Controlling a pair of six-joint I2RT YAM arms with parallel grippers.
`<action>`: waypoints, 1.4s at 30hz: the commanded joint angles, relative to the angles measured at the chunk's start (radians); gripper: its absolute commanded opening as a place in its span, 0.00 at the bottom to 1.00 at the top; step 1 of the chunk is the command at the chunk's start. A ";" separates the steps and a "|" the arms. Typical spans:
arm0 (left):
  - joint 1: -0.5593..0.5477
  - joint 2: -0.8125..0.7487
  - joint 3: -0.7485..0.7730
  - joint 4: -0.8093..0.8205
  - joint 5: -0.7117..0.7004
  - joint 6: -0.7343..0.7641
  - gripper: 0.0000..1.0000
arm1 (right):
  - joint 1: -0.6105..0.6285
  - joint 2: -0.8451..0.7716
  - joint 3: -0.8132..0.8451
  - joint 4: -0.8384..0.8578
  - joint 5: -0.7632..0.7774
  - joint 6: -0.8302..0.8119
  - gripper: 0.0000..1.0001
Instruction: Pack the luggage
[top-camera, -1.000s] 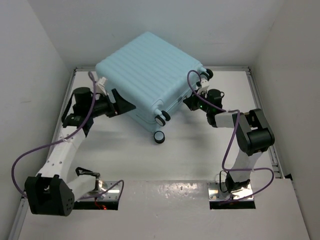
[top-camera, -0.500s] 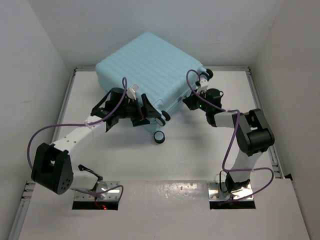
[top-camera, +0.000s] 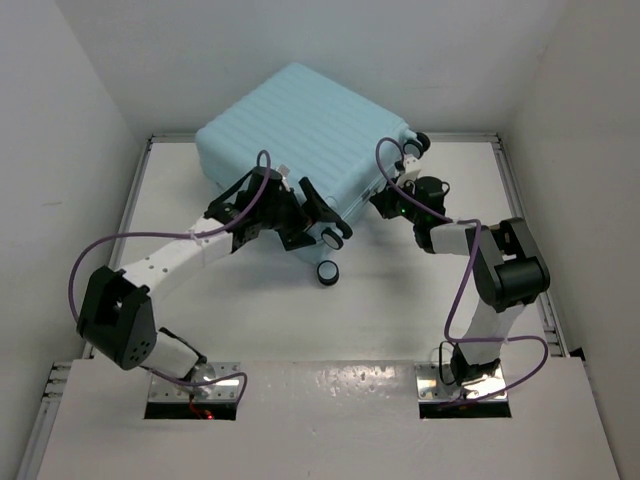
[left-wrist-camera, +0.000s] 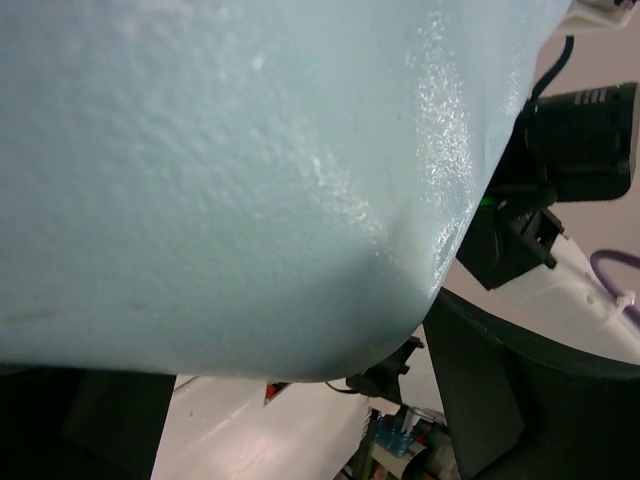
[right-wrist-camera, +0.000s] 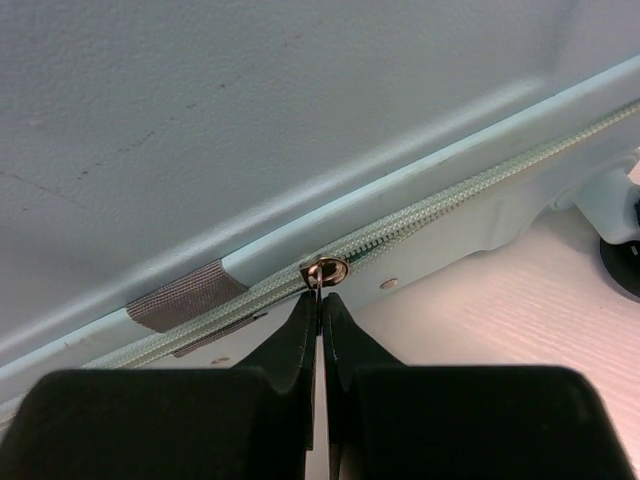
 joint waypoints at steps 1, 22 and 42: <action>-0.029 0.065 0.093 0.085 -0.084 -0.074 0.99 | 0.014 -0.056 0.013 0.110 -0.041 0.014 0.00; -0.072 0.176 0.440 -0.123 -0.050 -0.185 0.99 | 0.003 -0.022 0.060 0.125 -0.055 0.021 0.00; -0.210 0.276 0.405 -0.302 -0.495 0.054 0.53 | 0.008 -0.057 0.019 0.129 -0.021 0.020 0.00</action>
